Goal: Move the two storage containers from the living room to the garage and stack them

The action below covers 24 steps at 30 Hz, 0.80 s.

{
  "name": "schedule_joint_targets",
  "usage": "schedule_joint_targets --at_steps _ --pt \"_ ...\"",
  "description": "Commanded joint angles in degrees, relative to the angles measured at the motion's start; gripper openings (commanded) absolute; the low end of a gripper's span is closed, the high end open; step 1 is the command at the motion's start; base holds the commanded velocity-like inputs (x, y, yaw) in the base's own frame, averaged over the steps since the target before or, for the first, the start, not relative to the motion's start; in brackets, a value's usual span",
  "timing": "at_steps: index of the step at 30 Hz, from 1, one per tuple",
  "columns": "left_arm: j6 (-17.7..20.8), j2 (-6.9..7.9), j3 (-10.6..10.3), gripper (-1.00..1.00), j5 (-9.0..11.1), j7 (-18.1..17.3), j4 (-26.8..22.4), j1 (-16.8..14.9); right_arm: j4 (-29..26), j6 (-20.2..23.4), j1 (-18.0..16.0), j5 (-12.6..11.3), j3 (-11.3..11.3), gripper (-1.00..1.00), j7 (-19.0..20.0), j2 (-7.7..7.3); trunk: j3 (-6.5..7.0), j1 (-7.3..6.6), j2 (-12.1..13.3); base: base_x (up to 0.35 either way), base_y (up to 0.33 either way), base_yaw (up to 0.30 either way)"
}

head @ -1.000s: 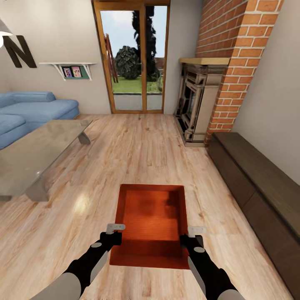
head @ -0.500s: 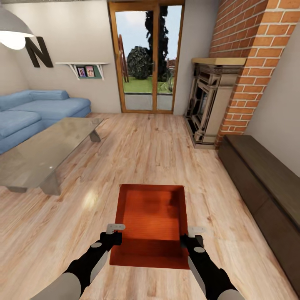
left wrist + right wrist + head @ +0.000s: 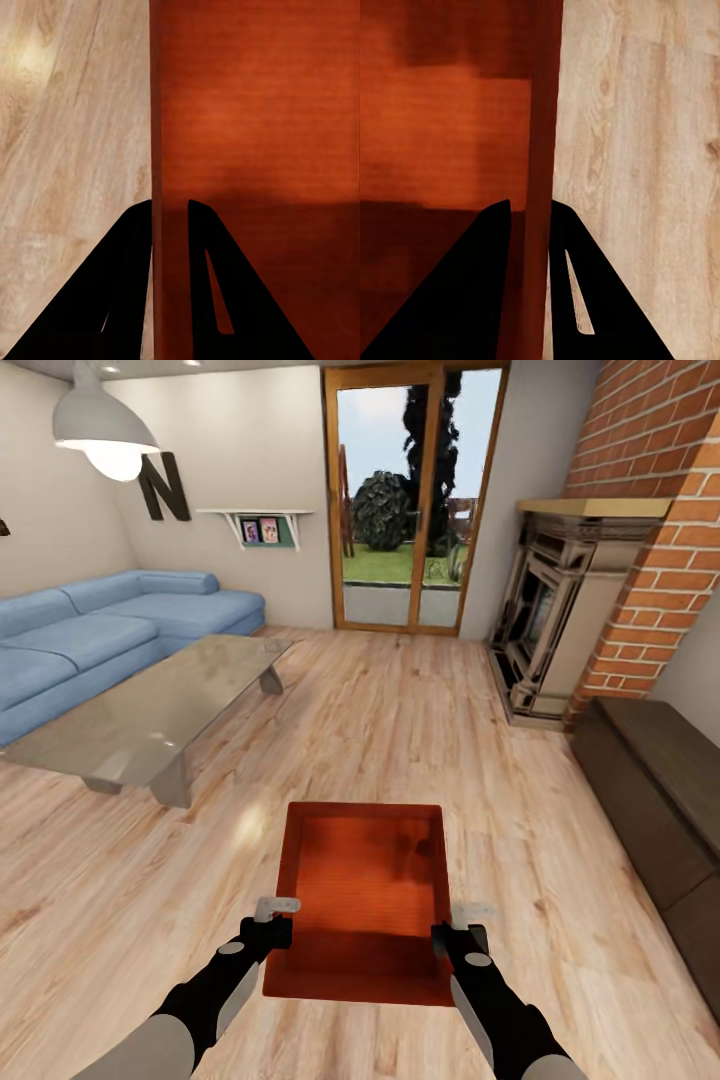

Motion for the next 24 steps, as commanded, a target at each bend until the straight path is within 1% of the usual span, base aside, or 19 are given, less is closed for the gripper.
schedule_joint_targets --at_steps 1,21,24 --pt "0.2 -0.02 -0.3 -1.0 0.5 0.4 -3.5 0.0 0.0 0.6 0.0 0.2 -0.1 -1.0 -0.9 0.0 -0.05 0.0 0.0 0.0 0.0 0.277" --pt "0.2 0.06 -0.3 -1.0 0.5 0.4 -3.4 0.2 -0.1 0.6 0.0 0.3 -0.1 -1.0 -1.0 -0.06 -0.05 0.0 0.0 0.0 0.0 0.277" --pt "0.2 0.12 -0.3 -1.0 0.5 0.5 -3.5 0.2 -1.2 0.5 0.1 0.3 -0.1 -1.0 -1.1 -0.02 -0.05 0.0 0.0 0.0 0.0 0.277"
